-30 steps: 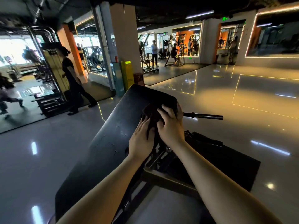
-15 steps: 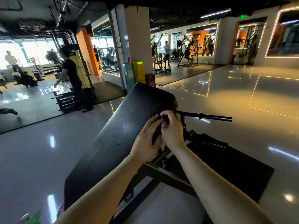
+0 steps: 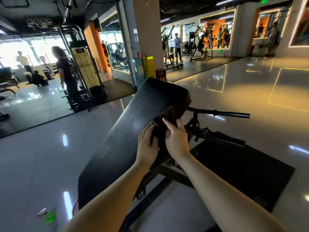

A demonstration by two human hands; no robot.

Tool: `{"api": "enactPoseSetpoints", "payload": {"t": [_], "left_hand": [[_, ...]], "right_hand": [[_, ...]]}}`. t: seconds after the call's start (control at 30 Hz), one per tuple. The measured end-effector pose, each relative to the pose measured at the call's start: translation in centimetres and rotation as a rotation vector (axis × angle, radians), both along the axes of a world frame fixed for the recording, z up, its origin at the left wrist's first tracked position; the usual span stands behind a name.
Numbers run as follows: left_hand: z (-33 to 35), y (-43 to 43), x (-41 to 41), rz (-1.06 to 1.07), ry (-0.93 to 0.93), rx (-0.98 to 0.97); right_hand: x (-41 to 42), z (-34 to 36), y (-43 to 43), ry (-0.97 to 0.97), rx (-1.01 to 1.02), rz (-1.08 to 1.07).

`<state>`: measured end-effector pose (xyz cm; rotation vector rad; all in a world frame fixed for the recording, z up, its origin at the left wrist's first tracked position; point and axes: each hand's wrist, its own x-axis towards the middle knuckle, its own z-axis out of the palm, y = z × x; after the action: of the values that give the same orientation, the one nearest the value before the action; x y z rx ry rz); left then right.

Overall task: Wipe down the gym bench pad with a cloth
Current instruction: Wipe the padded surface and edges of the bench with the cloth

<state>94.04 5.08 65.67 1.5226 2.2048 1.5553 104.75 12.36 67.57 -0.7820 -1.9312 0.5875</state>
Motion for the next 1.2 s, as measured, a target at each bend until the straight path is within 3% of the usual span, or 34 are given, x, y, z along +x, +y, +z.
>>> {"api": "enactPoseSetpoints", "payload": {"t": [0.23, 0.37, 0.6, 0.8, 0.93, 1.2], "left_hand": [[0.5, 0.0, 0.2, -0.017, -0.069, -0.012], [0.6, 0.2, 0.9, 0.001, -0.134, 0.024], [0.2, 0.4, 1.0, 0.011, -0.174, 0.041], [0.4, 0.0, 1.0, 0.001, -0.122, 0.036], [0.0, 0.0, 0.6, -0.021, -0.110, 0.029], [-0.2, -0.7, -0.8, -0.134, -0.159, 0.045]], "right_hand": [[0.3, 7.3, 4.2, 0.009, -0.031, -0.243], [-0.5, 4.8, 1.9, -0.164, 0.072, -0.234], [-0.3, 1.9, -0.5, -0.218, 0.154, -0.092], [0.0, 6.1, 1.5, -0.003, 0.096, -0.198], [-0.3, 3.7, 0.4, 0.039, 0.059, -0.217], [-1.3, -0.9, -3.9, -0.087, 0.028, -0.056]]}}
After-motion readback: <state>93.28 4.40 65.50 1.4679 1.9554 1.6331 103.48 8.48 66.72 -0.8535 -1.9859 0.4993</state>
